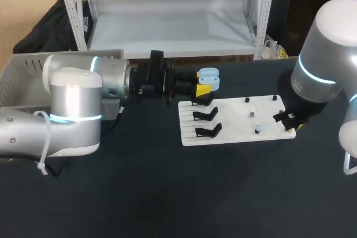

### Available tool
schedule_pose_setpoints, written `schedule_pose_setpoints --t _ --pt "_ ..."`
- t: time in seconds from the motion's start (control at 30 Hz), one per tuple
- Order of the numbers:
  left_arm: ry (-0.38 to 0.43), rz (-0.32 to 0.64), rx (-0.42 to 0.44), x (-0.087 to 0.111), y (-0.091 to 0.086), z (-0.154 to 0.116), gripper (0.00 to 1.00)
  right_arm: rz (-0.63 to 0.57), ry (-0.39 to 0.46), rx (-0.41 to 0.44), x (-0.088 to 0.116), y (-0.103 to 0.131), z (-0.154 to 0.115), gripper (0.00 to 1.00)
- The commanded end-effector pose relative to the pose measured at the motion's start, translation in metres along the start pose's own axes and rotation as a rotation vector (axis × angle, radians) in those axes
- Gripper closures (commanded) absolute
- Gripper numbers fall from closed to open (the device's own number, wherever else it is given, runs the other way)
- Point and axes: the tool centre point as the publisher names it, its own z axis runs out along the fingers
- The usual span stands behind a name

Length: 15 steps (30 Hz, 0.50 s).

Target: Pick up each earbud case from the left stands, insert the matching earbuds, close the lid, and place the case in the box.

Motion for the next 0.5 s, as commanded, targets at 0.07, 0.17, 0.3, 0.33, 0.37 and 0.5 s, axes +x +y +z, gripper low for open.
schedule_pose_setpoints --t 0.07,0.17,0.3,0.33,0.37,0.5 --pt "0.0 0.002 -0.006 0.0 -0.002 0.0 1.0 0.006 -0.018 0.014 0.007 0.003 -0.02 1.0" --pt "0.0 0.002 -0.006 0.0 -0.002 0.0 1.0 0.009 -0.022 0.016 0.009 0.003 -0.029 1.0" --pt "0.0 0.002 -0.006 0.0 -0.002 0.0 1.0 0.007 -0.025 0.024 0.01 0.006 -0.044 1.0" --pt "0.0 0.002 -0.006 0.0 -0.002 0.0 1.0 0.005 -0.027 0.026 0.009 0.007 -0.048 1.0" --pt "0.0 0.002 -0.006 0.0 -0.002 0.0 1.0 0.003 -0.029 0.028 0.009 0.008 -0.054 1.0" --pt "0.0 0.002 -0.006 0.0 -0.002 0.0 1.0 -0.008 -0.038 0.036 0.003 0.016 -0.076 1.0"
